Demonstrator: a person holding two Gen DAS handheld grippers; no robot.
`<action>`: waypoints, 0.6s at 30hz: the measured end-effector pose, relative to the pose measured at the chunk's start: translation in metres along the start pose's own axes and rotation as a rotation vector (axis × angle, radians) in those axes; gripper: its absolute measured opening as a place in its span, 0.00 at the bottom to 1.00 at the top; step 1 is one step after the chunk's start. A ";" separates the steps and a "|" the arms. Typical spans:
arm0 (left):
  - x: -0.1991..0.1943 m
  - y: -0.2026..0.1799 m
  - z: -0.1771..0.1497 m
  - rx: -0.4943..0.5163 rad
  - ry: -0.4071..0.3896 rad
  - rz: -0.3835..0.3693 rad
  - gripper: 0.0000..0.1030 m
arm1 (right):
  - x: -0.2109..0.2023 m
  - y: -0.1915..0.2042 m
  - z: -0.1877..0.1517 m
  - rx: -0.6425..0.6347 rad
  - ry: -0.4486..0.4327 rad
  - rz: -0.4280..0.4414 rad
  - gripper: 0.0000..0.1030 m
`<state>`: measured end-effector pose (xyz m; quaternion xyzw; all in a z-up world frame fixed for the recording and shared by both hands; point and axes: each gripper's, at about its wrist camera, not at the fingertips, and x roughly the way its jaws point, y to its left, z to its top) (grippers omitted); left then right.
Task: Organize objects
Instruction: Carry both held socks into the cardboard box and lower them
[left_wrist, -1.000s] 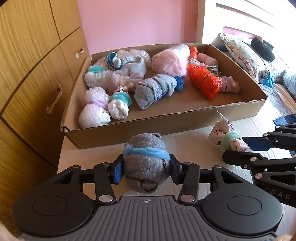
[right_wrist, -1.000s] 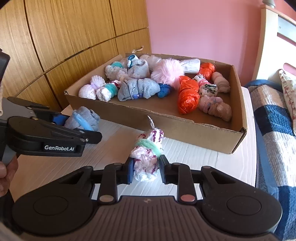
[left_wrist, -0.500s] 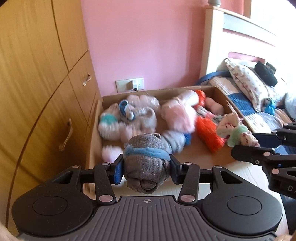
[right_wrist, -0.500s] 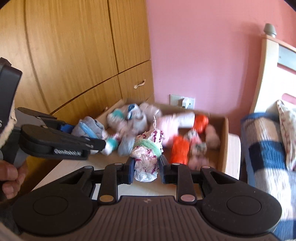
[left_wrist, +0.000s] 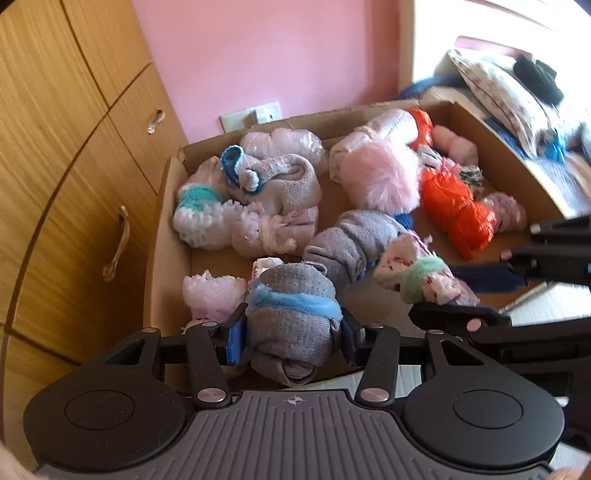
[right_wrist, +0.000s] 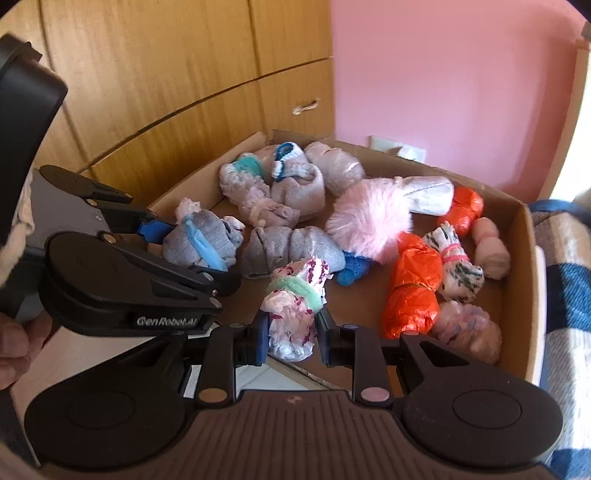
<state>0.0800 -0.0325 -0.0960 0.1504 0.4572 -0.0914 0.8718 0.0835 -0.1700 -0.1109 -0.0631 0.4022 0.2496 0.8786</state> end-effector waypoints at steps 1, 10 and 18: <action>-0.002 0.000 -0.004 0.012 0.005 0.001 0.54 | -0.002 0.003 -0.001 -0.014 0.003 0.009 0.23; -0.015 0.004 -0.016 0.019 0.066 -0.054 0.56 | -0.015 0.016 -0.021 -0.029 0.052 0.068 0.23; -0.020 0.003 0.018 0.029 0.099 -0.156 0.53 | -0.017 0.010 -0.015 -0.059 0.058 0.067 0.23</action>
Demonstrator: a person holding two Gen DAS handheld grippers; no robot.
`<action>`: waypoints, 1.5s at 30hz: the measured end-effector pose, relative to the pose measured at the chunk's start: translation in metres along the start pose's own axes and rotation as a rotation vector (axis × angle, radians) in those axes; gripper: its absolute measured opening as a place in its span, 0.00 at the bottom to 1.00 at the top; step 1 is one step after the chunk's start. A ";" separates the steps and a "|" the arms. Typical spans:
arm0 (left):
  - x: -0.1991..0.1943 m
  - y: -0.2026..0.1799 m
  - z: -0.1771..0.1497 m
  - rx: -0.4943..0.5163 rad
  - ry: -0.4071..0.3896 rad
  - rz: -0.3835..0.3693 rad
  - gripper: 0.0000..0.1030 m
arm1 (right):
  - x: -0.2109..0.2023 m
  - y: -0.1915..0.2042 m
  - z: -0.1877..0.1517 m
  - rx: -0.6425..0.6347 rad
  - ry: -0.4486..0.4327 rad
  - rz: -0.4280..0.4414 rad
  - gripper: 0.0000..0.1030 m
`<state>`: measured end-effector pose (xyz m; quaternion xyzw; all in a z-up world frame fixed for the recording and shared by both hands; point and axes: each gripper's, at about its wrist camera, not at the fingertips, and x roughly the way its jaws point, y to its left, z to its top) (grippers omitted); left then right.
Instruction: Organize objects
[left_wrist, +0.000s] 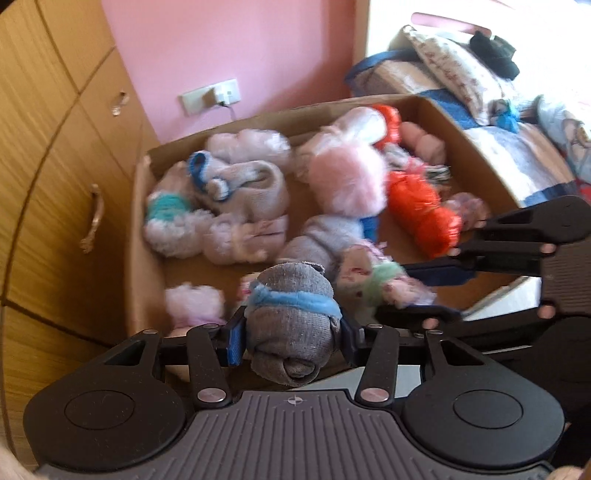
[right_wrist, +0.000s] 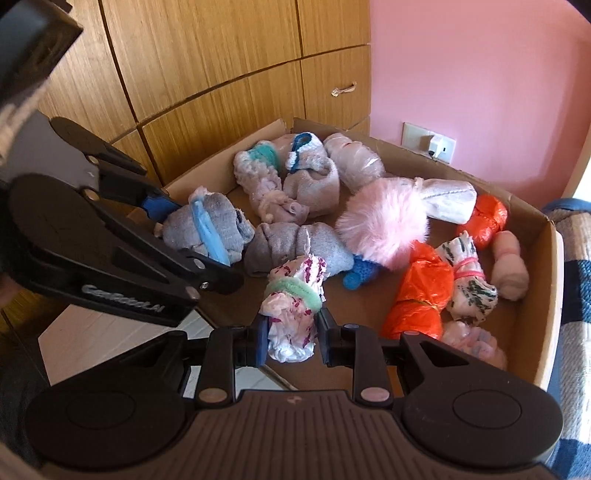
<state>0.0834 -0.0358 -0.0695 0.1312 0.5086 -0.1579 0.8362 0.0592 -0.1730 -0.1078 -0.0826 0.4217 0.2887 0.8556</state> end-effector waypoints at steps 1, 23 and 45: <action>0.001 -0.001 0.002 -0.008 0.001 -0.022 0.53 | 0.000 -0.001 0.000 -0.005 0.001 -0.005 0.23; 0.033 0.003 0.012 -0.012 -0.019 0.136 0.61 | 0.010 0.001 -0.003 -0.061 -0.030 0.014 0.30; -0.030 0.025 -0.042 -0.259 -0.244 0.183 0.93 | -0.046 0.050 -0.084 -0.350 -0.302 0.212 0.72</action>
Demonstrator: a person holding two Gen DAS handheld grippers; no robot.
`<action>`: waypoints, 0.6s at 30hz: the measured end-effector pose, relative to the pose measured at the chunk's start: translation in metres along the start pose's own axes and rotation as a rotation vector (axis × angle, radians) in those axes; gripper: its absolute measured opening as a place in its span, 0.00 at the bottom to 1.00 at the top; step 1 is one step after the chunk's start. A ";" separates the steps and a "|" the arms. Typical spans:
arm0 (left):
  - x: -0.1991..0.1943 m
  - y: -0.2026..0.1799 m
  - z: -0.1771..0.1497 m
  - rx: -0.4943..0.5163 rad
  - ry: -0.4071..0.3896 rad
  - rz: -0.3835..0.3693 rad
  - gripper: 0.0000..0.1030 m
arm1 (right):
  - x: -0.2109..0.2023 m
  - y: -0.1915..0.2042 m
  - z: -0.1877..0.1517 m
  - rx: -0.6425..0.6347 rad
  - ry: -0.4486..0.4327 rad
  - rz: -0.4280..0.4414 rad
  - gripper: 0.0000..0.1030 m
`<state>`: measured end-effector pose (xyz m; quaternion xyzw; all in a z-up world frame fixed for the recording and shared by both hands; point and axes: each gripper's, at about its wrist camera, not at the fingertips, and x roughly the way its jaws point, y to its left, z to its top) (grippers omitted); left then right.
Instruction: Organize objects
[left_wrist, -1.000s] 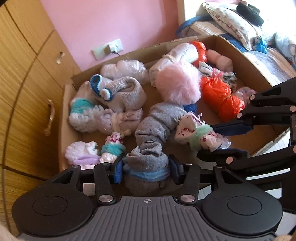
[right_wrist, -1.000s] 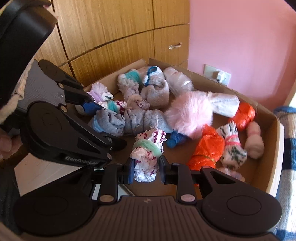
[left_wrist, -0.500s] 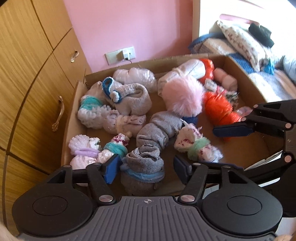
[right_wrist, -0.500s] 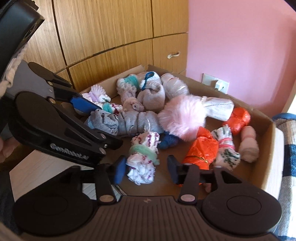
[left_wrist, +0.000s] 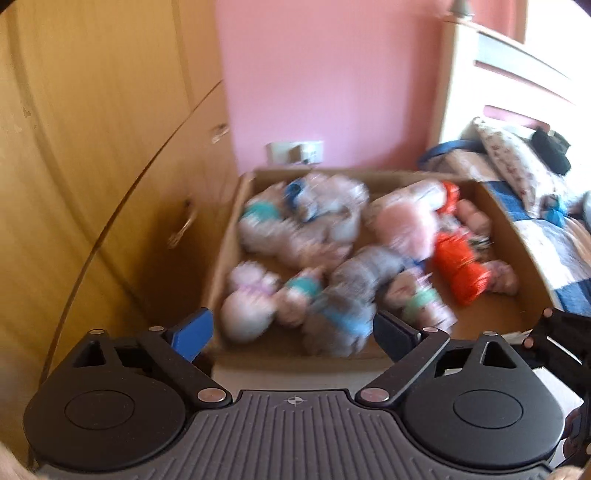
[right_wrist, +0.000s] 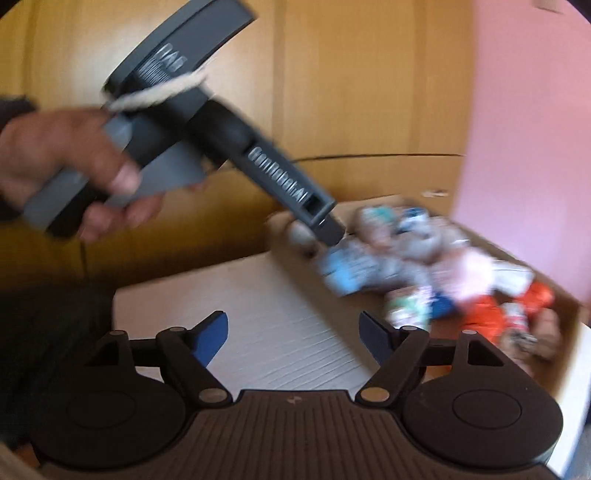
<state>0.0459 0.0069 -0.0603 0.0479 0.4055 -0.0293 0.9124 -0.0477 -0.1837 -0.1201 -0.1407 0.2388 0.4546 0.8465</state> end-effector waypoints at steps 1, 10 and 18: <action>0.002 0.005 -0.004 -0.017 0.004 0.012 0.93 | 0.004 -0.002 -0.003 -0.005 0.002 0.033 0.73; 0.014 0.023 -0.029 -0.156 -0.003 0.095 0.95 | 0.039 -0.012 -0.002 -0.116 0.060 0.077 0.99; 0.007 0.016 -0.050 -0.229 -0.032 0.144 0.99 | 0.054 -0.014 0.007 -0.125 0.114 0.061 1.00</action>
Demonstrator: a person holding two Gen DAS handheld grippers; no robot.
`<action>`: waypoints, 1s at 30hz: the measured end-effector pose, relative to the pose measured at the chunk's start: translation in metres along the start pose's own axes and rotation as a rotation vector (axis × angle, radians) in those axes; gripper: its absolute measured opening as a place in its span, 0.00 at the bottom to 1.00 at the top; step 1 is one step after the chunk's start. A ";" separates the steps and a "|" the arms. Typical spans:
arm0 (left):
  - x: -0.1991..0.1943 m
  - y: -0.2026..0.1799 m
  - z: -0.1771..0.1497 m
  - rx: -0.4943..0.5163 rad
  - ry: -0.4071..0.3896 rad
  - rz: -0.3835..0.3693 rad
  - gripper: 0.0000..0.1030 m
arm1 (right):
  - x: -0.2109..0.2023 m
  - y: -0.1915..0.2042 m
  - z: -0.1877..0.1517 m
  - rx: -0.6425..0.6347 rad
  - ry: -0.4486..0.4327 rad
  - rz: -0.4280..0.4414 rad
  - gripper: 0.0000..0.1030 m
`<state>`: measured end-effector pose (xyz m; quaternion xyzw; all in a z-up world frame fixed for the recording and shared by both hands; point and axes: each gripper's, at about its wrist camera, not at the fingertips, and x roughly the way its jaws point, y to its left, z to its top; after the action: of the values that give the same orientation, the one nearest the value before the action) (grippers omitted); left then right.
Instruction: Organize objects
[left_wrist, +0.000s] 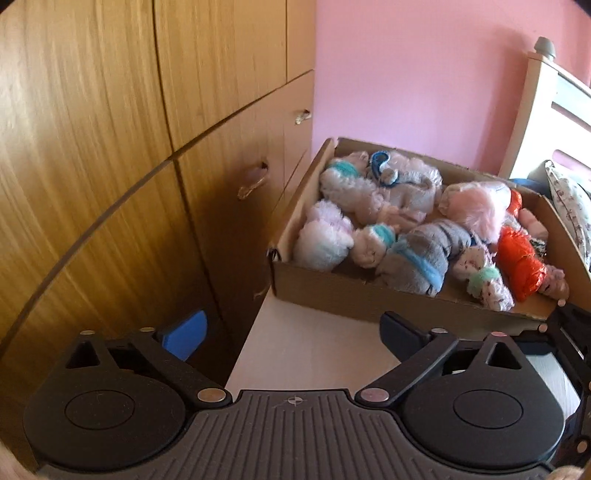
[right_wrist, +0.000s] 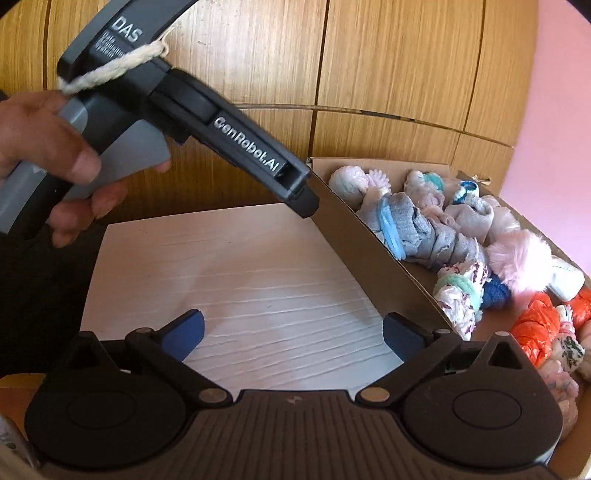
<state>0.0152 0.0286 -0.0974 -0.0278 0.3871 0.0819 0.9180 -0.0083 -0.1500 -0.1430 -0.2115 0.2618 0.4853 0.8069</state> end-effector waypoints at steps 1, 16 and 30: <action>0.001 0.001 -0.002 -0.008 0.011 0.005 0.99 | 0.002 0.000 0.001 0.002 0.001 0.000 1.00; 0.012 -0.009 -0.032 -0.111 0.044 0.082 1.00 | 0.005 0.002 0.003 -0.002 -0.002 -0.007 0.99; 0.014 -0.022 -0.033 -0.021 0.001 0.114 1.00 | 0.002 0.002 0.002 -0.001 -0.002 -0.007 0.99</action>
<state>0.0053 0.0049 -0.1311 -0.0156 0.3874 0.1381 0.9114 -0.0092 -0.1464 -0.1433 -0.2122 0.2599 0.4830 0.8088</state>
